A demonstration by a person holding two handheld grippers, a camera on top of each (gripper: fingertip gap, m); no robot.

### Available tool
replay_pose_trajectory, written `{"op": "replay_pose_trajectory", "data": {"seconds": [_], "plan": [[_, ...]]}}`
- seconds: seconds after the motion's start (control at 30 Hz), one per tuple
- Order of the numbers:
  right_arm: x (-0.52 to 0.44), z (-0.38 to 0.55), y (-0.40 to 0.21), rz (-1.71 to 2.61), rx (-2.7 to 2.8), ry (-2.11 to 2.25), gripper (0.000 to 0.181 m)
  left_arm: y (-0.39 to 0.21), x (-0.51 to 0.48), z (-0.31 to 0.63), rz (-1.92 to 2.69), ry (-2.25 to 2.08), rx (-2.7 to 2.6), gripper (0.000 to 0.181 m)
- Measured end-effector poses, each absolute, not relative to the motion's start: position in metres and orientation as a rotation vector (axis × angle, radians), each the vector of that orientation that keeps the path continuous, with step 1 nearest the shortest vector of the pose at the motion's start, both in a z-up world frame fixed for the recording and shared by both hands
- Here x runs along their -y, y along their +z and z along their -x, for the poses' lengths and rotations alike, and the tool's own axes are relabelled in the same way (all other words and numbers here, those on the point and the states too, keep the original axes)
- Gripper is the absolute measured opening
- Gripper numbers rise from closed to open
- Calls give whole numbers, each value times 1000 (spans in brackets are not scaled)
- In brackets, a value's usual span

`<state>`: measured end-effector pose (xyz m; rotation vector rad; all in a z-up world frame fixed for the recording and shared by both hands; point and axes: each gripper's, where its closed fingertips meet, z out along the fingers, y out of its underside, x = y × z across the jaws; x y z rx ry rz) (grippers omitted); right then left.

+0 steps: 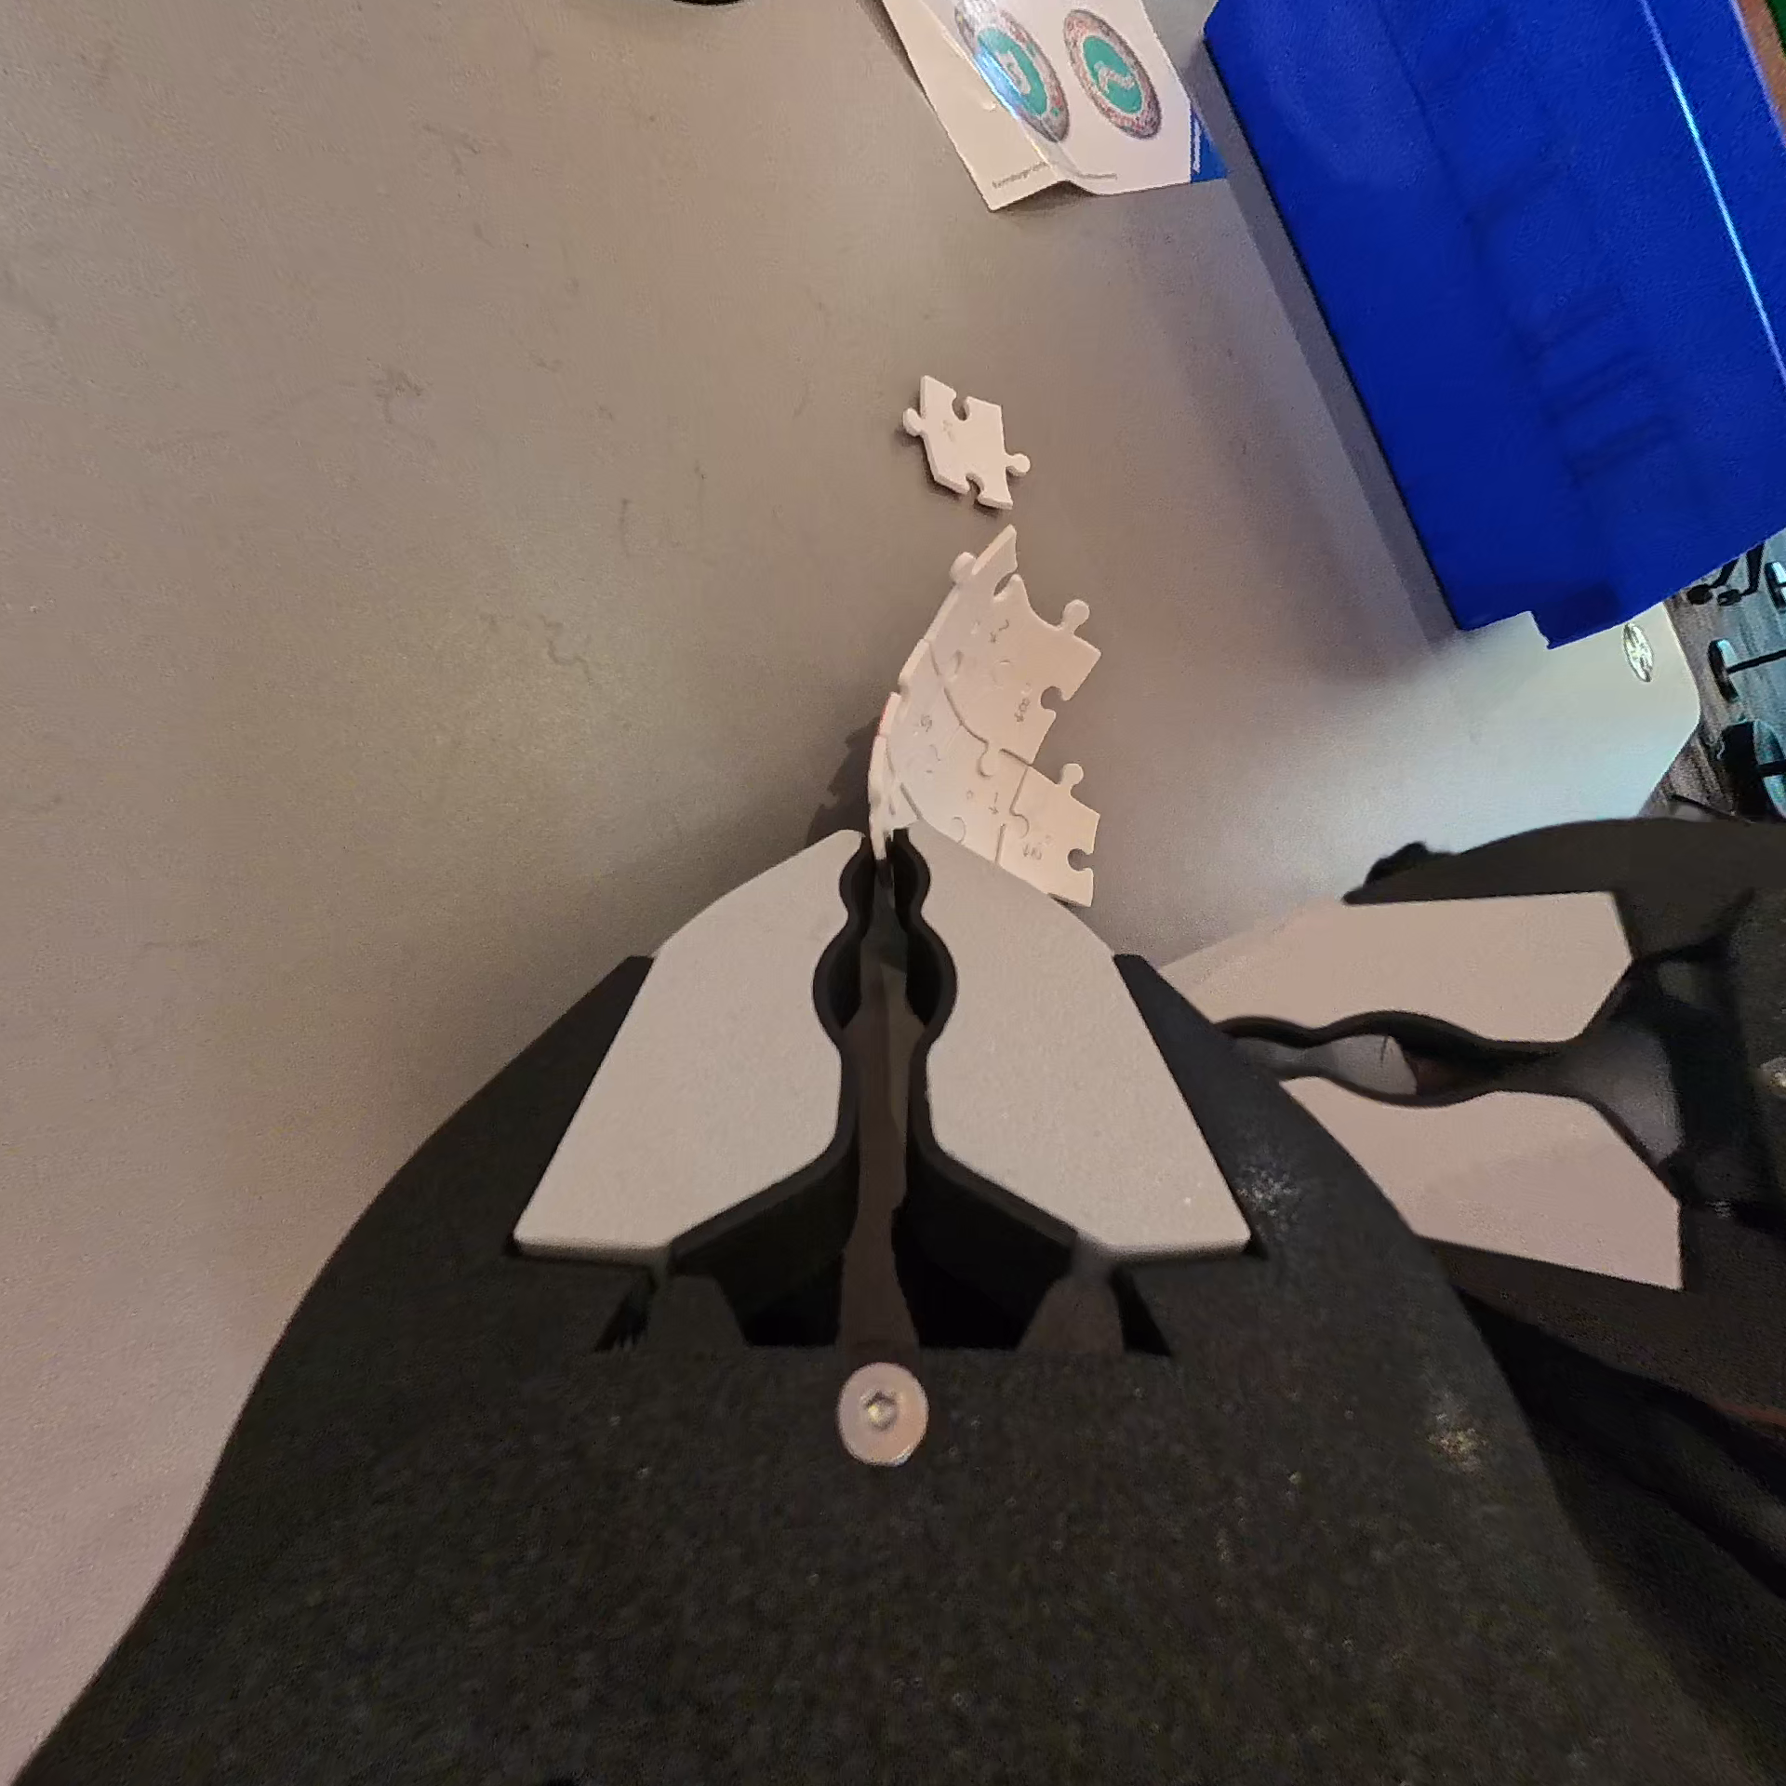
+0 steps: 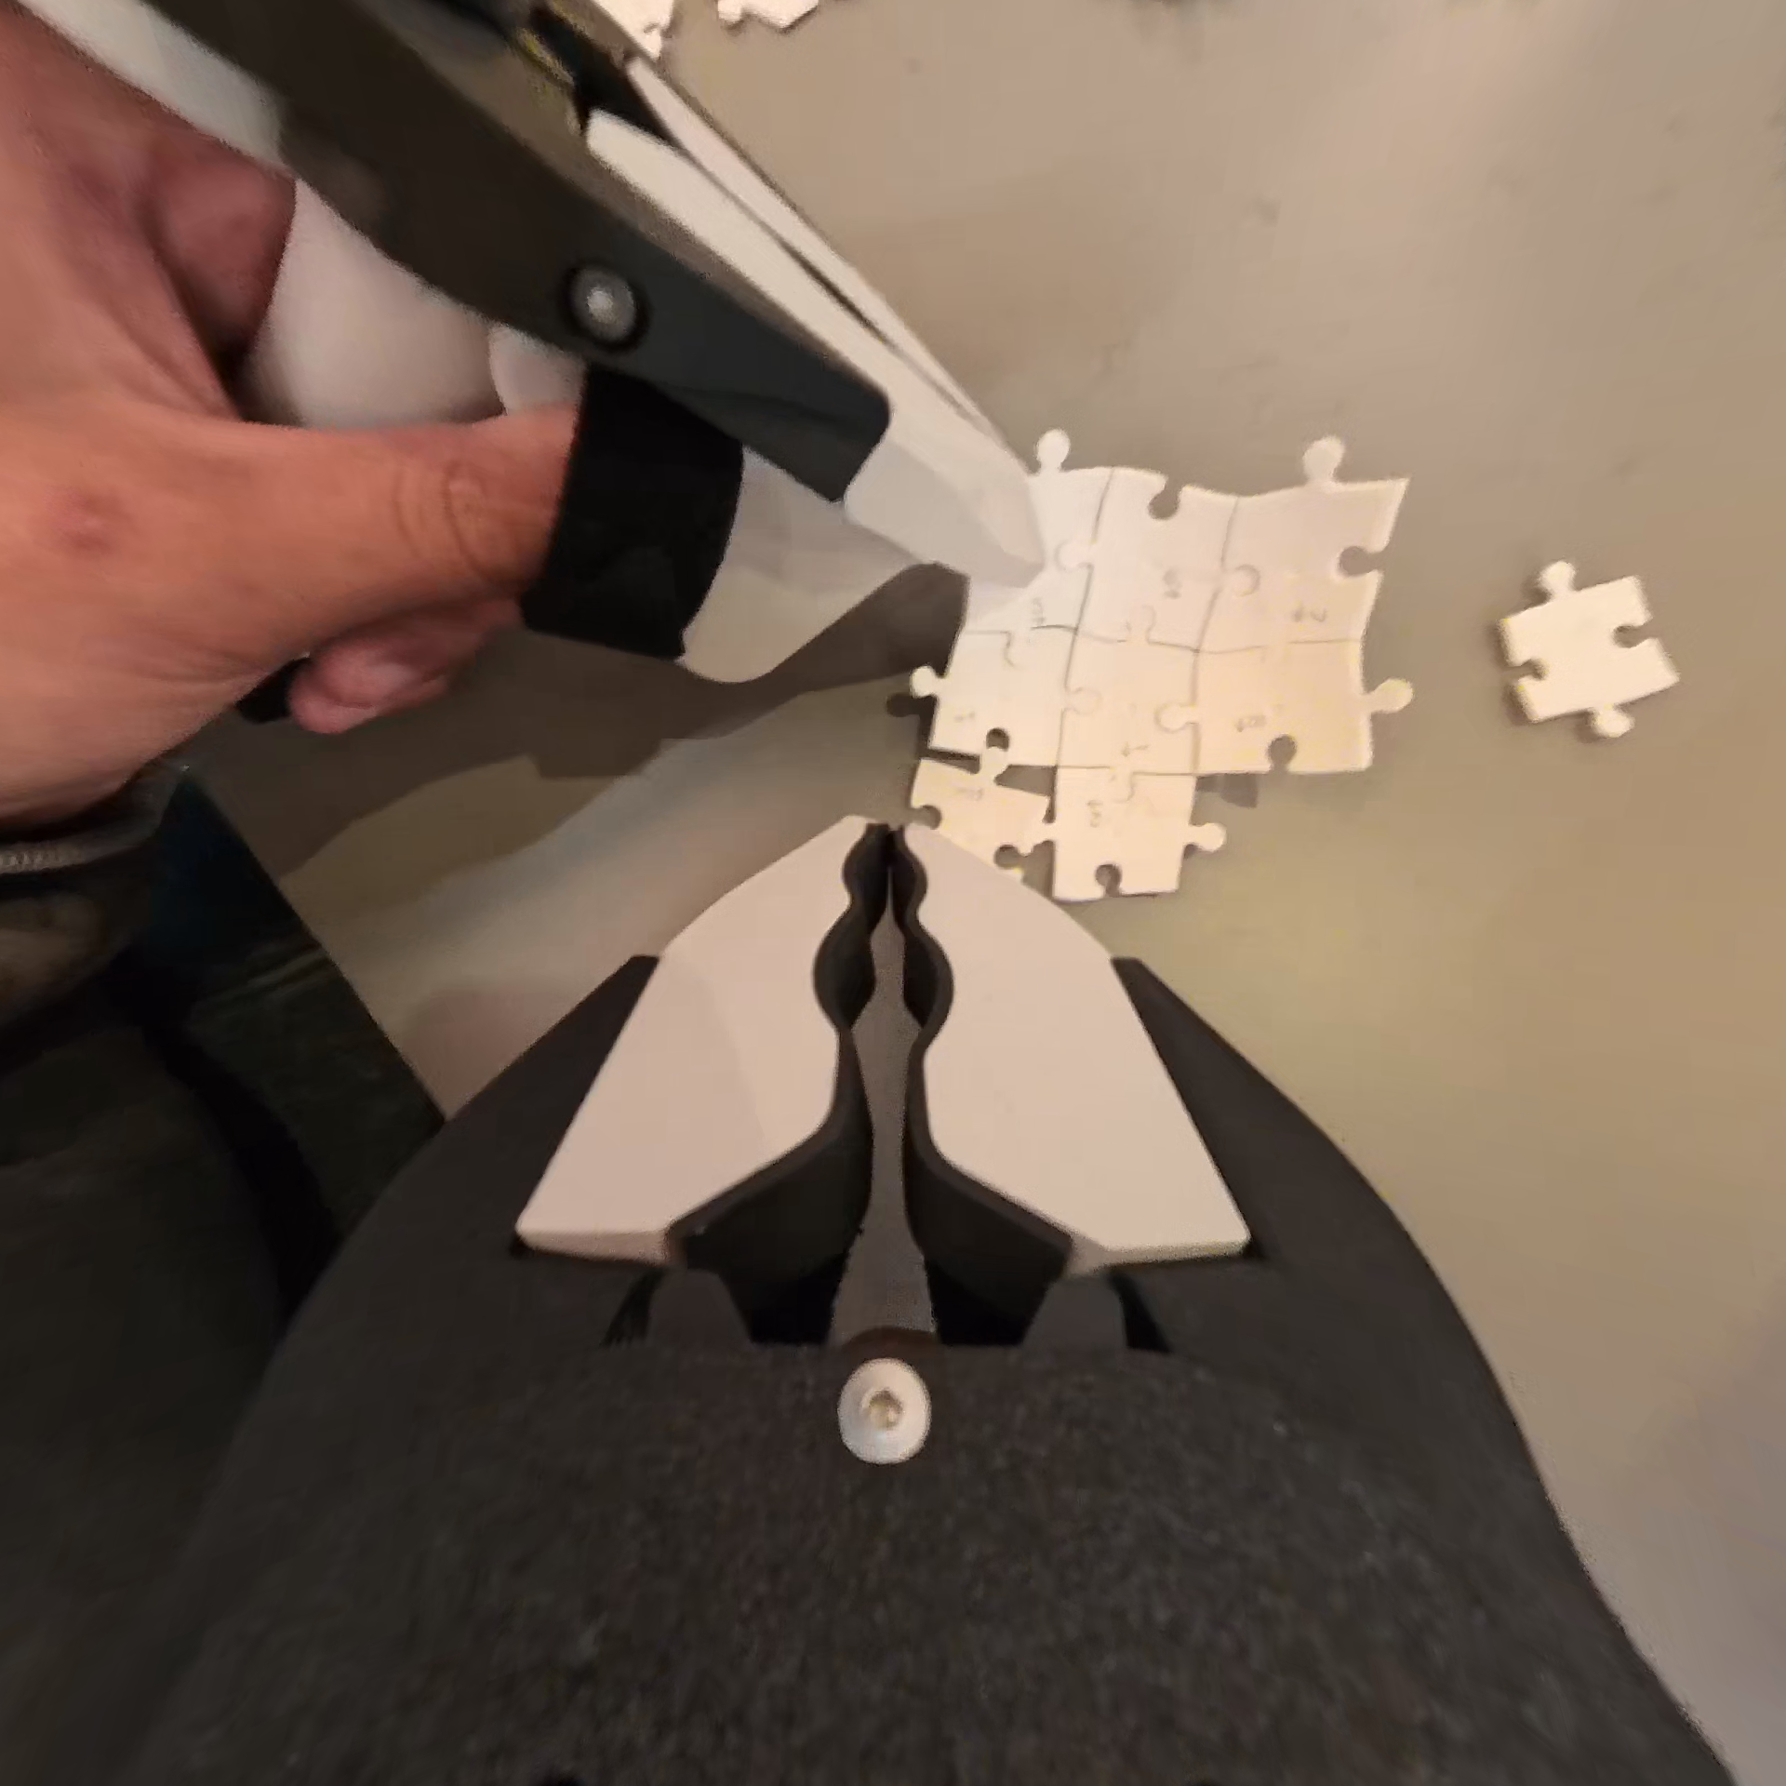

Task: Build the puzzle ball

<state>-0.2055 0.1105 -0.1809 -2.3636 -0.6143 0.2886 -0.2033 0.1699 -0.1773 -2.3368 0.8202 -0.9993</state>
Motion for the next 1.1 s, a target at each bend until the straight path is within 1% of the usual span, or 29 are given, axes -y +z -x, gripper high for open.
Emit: {"op": "replay_pose_trajectory", "data": {"seconds": [0.07, 0.17, 0.6, 0.77, 1.1], "plan": [[-105, 210, -187, 2375, 632, 325, 0, -178, -170, 203, 2339, -1000, -822, 3], [-104, 202, -196, 2393, 645, 253, 0, -178, -170, 204, 2343, -1005, -820, 3], [-111, 192, -195, 2383, 673, 263, 0, -179, -170, 204, 2346, -1006, -826, 4], [-123, 184, -185, 2327, 705, 228, 0, -179, -170, 204, 2340, -1005, -829, 3], [-135, 193, -192, 2353, 647, 275, 0, -179, -170, 204, 2324, -991, -829, 4]]}}
